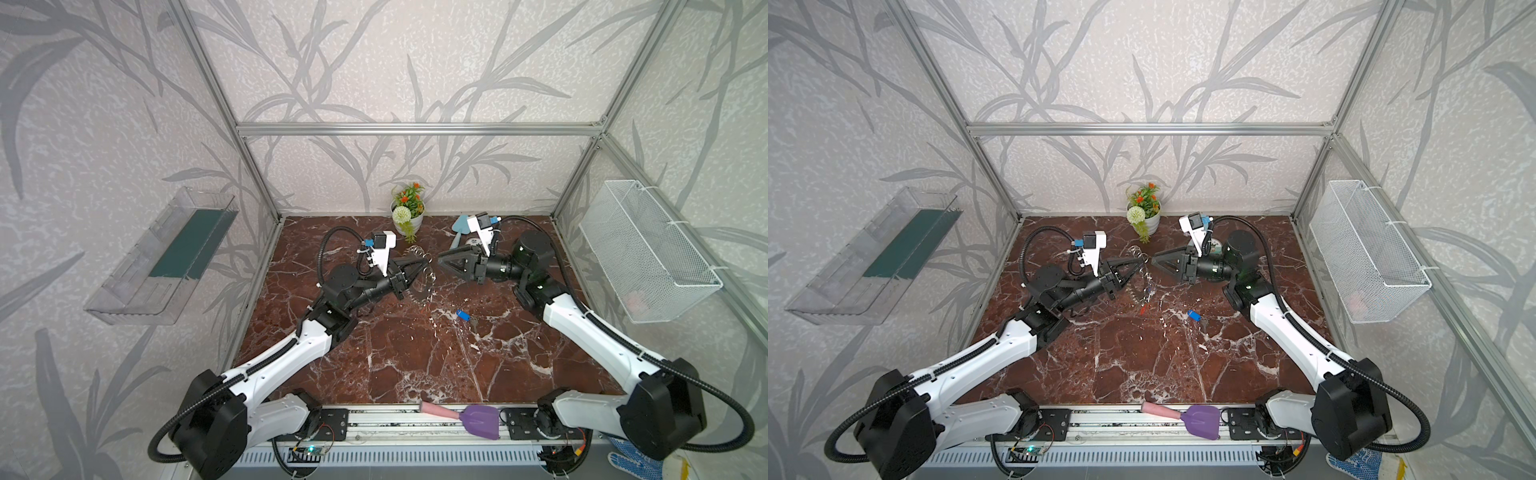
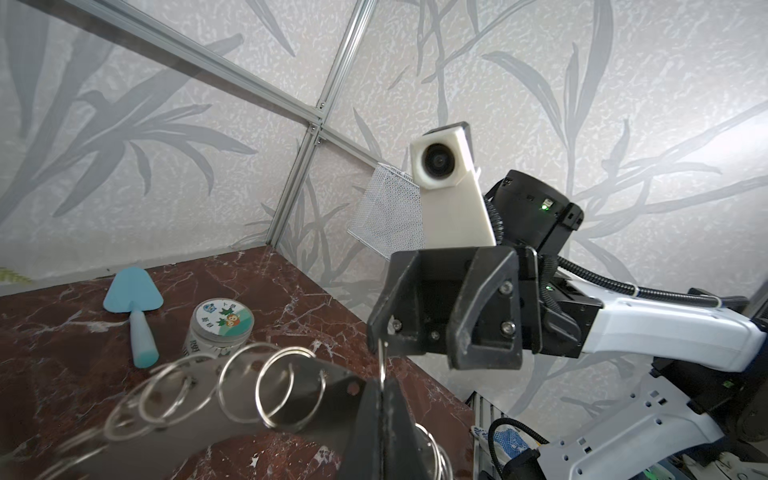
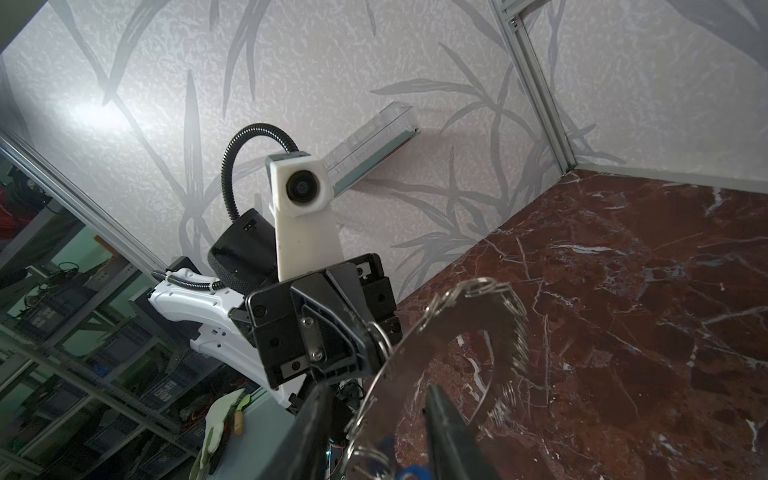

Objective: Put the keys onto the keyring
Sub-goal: 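Raise the plate upright between both grippers, bringing them toward each other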

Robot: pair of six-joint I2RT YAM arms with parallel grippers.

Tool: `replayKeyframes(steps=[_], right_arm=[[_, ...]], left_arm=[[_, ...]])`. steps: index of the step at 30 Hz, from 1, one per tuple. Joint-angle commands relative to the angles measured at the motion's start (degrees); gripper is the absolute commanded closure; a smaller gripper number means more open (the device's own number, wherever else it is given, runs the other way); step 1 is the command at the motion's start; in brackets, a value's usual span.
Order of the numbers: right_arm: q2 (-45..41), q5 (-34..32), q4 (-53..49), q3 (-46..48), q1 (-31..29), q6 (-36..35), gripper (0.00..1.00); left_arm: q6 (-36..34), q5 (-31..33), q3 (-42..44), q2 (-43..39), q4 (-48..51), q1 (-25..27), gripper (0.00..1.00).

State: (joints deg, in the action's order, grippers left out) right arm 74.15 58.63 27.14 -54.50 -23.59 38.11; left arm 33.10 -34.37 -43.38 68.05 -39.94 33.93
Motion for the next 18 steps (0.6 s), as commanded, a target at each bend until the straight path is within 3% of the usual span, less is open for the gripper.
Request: replayKeyframes(steps=[1,8,14,18], right_arm=[[1.9,3.3,7.6,-2.2,0.6,4.5,0.61],[7.1,6.6,22.8,-3.9,2.6,16.2,0.69],[8.6,7.4,22.8,-4.7,2.8,17.4,0.80],[8.7,7.5,22.4,-4.6,2.8,17.8,0.81]], left_arm=[[3.3,-7.4,-3.9,1.8,-7.3,-0.8,1.00],[4.5,-10.1,-6.3,5.7,-9.5,-2.3,1.00],[7.2,-11.7,-7.3,8.4,-12.8,-3.6,1.00],[8.0,-11.8,-7.7,9.2,-13.8,-3.9,1.00]])
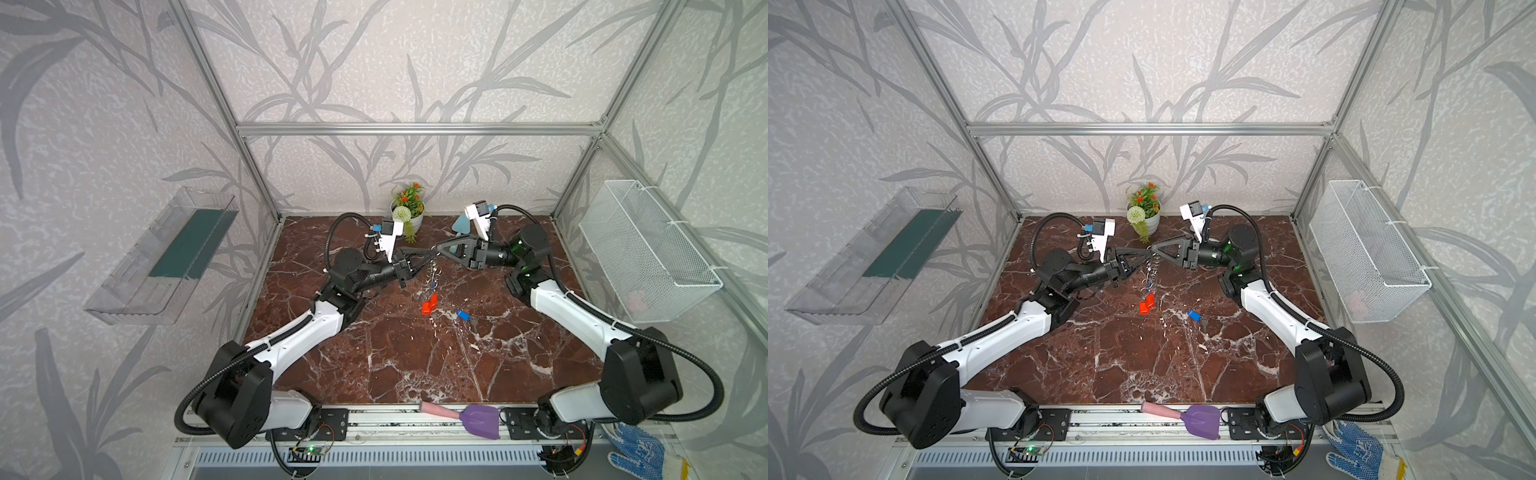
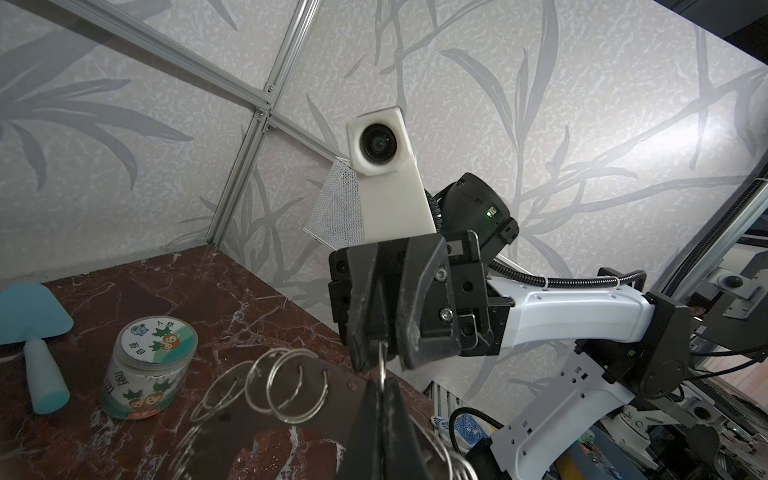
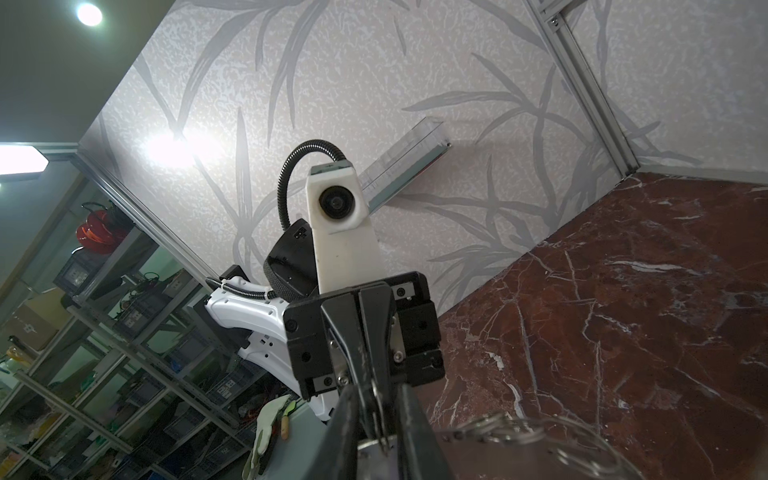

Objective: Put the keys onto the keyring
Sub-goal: 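Raise the plate upright between both grippers, bringing them toward each other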

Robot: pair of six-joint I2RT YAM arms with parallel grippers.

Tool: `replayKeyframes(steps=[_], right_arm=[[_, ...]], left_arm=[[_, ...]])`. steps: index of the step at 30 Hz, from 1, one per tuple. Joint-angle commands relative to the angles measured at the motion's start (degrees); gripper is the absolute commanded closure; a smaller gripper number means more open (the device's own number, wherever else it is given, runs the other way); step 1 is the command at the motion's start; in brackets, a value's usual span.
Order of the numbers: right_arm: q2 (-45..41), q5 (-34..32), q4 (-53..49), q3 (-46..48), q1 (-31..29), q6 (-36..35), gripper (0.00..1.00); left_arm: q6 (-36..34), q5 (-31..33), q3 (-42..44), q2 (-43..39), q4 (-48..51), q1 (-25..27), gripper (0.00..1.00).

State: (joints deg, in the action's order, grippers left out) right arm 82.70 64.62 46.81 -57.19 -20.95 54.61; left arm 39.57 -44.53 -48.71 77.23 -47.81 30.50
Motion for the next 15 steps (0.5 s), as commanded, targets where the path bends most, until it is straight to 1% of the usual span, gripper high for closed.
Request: replayKeyframes(steps=[1,5,15], right_arm=[[0.2,1.5,2.7,-1.8,0.1,1.4,0.81],[0.2,1.6,2.3,-1.6,0.1,1.5,0.81],[1.2,1.3,1.7,-2.0,-0.2,2.0,0.87]], left_arm=[[1.6,-1.5,-2.3,0.1,-6.0,-0.6,1.00],[1.6,-1.2,-2.4,0.3,-6.1,-0.9,1.00],[0.5,-1.0,-2.7,0.2,-4.2,-0.9,1.00]])
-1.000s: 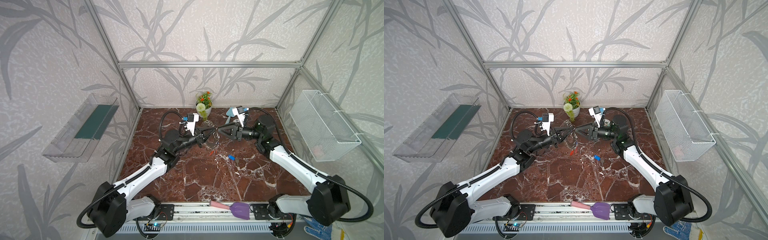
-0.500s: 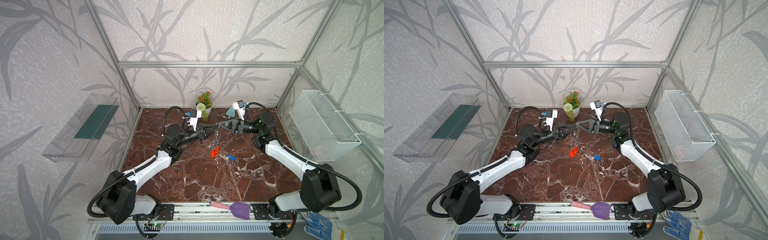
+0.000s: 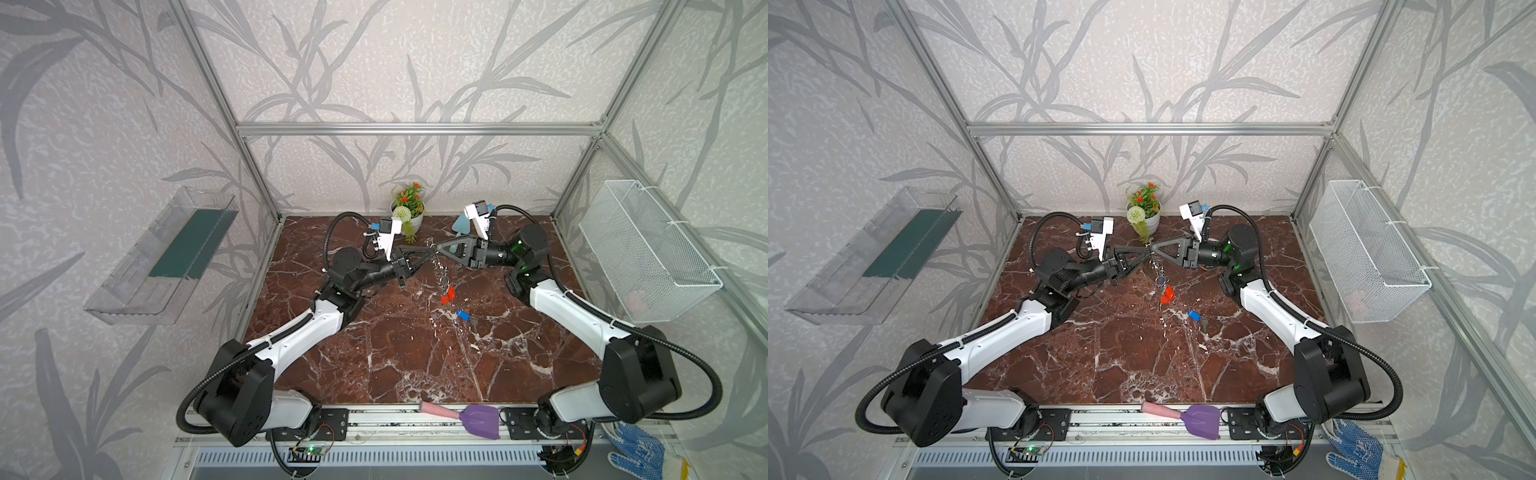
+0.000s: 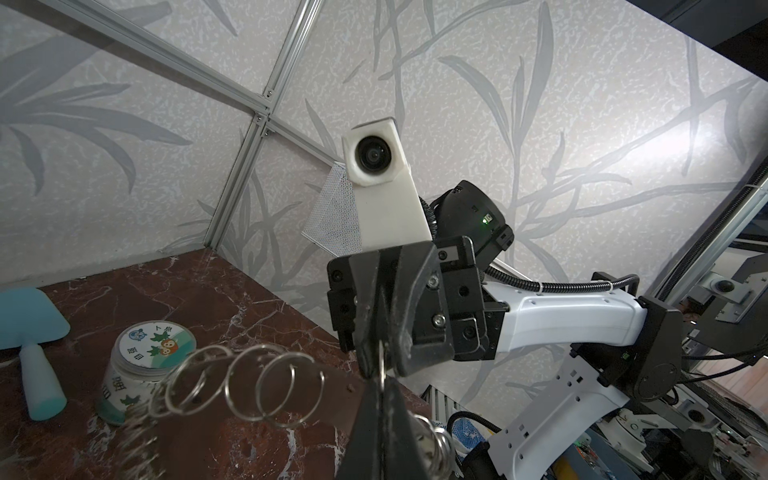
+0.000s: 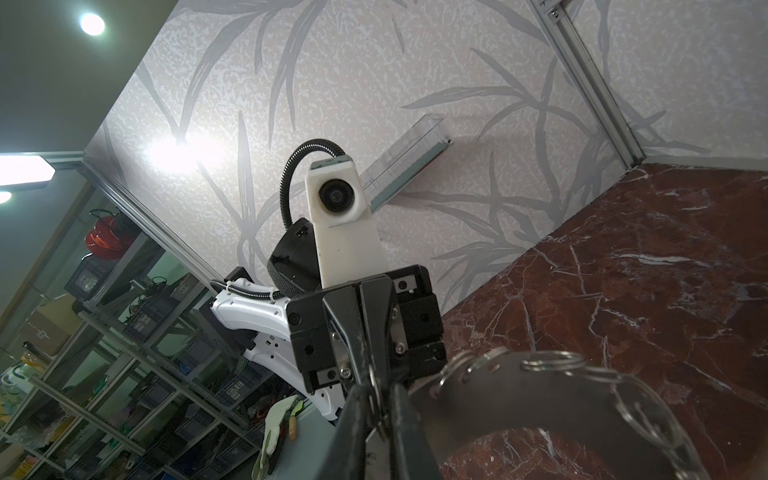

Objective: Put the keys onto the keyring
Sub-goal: 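Raise the plate upright between both grippers, bringing them toward each other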

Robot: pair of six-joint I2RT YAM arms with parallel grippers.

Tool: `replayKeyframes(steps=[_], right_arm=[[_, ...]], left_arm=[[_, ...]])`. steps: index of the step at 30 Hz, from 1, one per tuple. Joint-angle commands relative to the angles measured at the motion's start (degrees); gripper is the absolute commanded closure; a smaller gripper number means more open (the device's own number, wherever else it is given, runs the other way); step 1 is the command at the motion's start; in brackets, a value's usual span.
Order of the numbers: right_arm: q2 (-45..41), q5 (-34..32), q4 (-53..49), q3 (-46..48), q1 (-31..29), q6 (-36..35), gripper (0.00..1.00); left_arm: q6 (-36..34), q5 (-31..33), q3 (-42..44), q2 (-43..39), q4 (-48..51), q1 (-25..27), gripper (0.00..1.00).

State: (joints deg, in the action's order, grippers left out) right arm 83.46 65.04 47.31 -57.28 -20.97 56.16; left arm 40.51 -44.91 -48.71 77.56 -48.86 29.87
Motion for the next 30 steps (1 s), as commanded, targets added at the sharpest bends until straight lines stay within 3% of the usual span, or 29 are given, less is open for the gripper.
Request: replayKeyframes(steps=[1,8,13,21,25,28,30], right_arm=[[0.4,0.9,1.1,-2.0,-0.3,0.4,0.87],[0.0,0.8,0.1,-1.8,-0.3,0.2,1.00],[-0.8,0.5,-3.5,-2.5,-0.4,-2.0,1.00],[-2.5,0.0,-13.8,-4.1,-0.2,-9.9,1.00],[-2.6,0.3,-16.4,-5.0,-0.3,-12.9,1.00],[-2.8,1.4,-16.6,-5.3,-0.3,-14.8,1.00],[-2.9,1.8,-18.5,-5.7,-0.3,-17.3,1.00]], left_arm=[[-0.5,-0.7,-2.9,0.0,-2.8,-0.3,1.00],[-1.7,-0.4,-3.0,-0.1,-0.7,-0.3,1.00],[-2.7,0.6,-3.8,-1.1,4.3,-0.5,1.00],[-1.6,-1.6,-7.2,-5.0,21.4,-4.5,0.63],[1.4,-8.1,-10.7,-4.9,29.5,-9.1,0.54],[1.6,-15.5,-16.2,-1.2,39.1,-11.7,0.53],[1.8,-19.7,-17.8,0.9,39.2,-12.2,0.54]])
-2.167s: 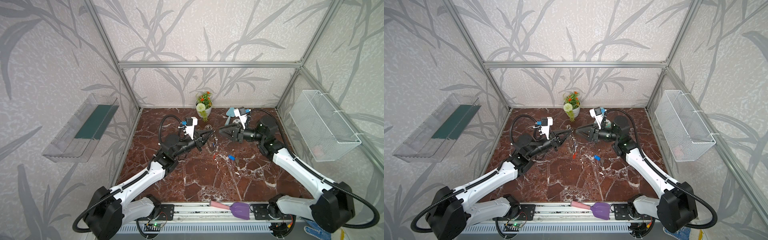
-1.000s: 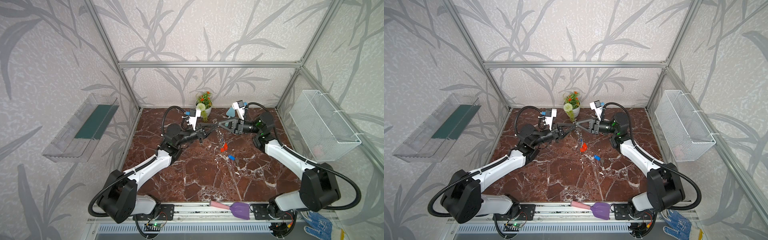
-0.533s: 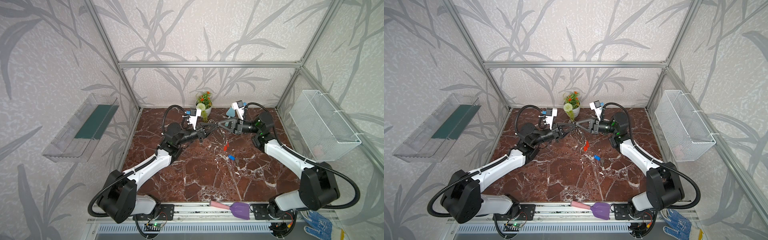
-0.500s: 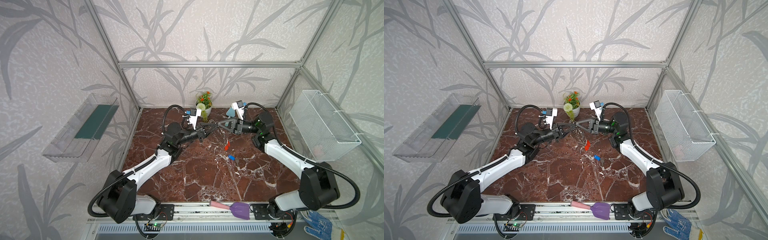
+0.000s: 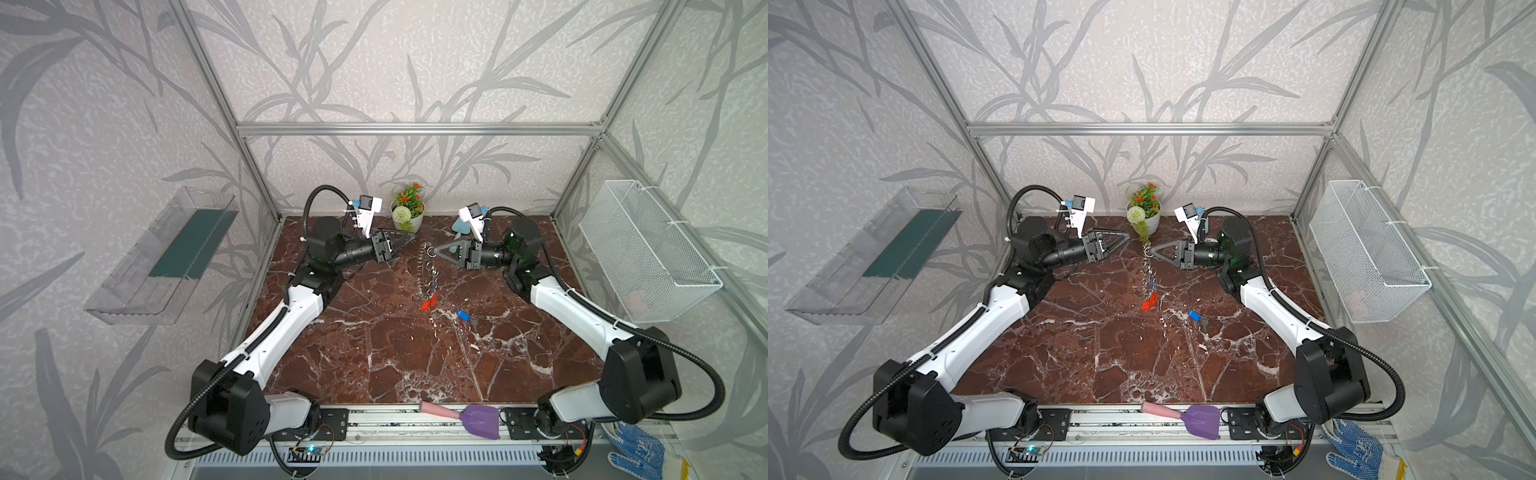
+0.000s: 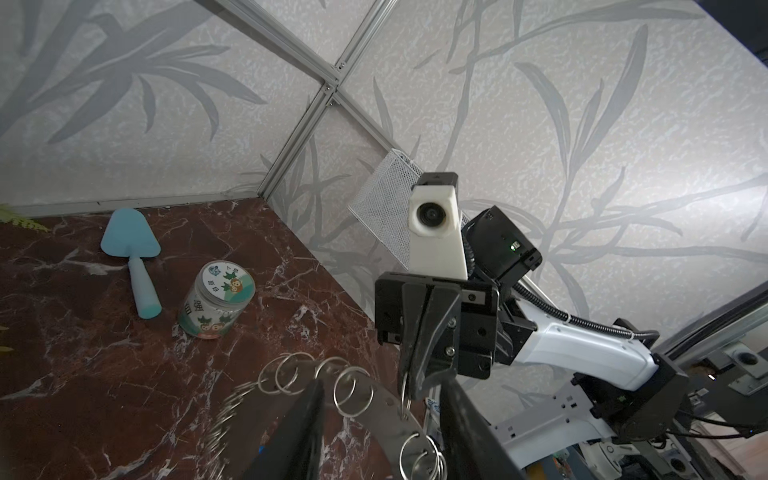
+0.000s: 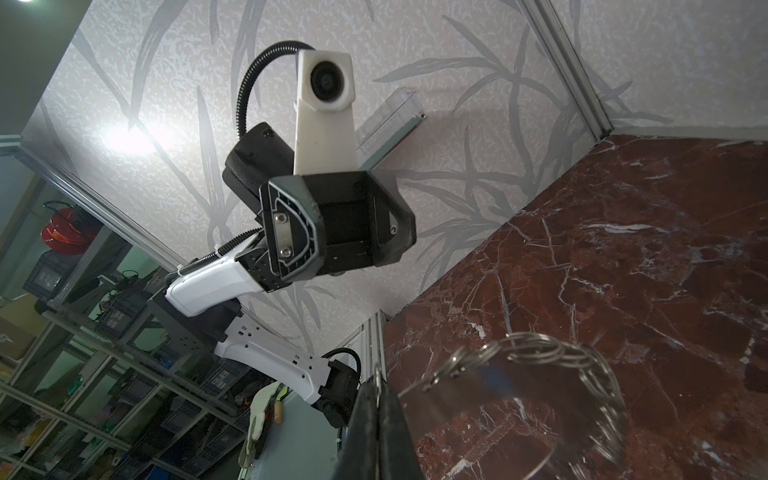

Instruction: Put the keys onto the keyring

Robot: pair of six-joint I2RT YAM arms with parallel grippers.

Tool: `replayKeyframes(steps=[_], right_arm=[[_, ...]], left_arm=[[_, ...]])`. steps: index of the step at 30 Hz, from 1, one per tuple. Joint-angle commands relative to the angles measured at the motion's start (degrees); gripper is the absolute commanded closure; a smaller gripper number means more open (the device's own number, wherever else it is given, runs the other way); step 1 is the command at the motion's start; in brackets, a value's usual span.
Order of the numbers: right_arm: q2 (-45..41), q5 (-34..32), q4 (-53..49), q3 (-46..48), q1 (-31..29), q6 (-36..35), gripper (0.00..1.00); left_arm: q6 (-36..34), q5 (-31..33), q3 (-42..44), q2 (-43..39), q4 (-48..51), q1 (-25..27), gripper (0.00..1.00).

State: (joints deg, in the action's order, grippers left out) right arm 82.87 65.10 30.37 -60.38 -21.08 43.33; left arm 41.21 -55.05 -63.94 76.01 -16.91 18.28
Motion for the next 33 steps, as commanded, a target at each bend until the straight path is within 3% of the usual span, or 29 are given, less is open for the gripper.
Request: replayKeyframes(steps=[1,4,12,22,26,33], right_arm=[[-2.5,1.7,-3.1,-2.9,-0.2,-6.2,1.00],[-3.0,1.4,-8.1,-3.6,-0.2,-12.2,1.00],[-5.3,1.3,-16.9,-3.8,-0.2,-24.8,1.00],[-5.8,3.2,-10.3,-0.9,-0.3,-23.9,1.00],[-5.7,4.0,-8.1,-0.4,-0.2,-22.4,1.00],[-5.5,4.7,-6.8,0.2,-0.3,-21.5,1.00]], left_arm=[[1.8,-12.0,-2.2,2.9,4.0,-0.6,0.54],[4.0,-15.2,-1.1,3.2,-4.4,-0.3,0.55],[-8.0,-13.1,0.0,2.0,-3.4,2.2,0.57],[-35.2,-5.3,-1.7,-1.3,17.6,6.4,0.68],[-38.4,-6.9,-4.7,0.5,23.1,7.1,0.71],[-38.0,-6.1,-5.8,1.1,22.5,7.9,0.76]])
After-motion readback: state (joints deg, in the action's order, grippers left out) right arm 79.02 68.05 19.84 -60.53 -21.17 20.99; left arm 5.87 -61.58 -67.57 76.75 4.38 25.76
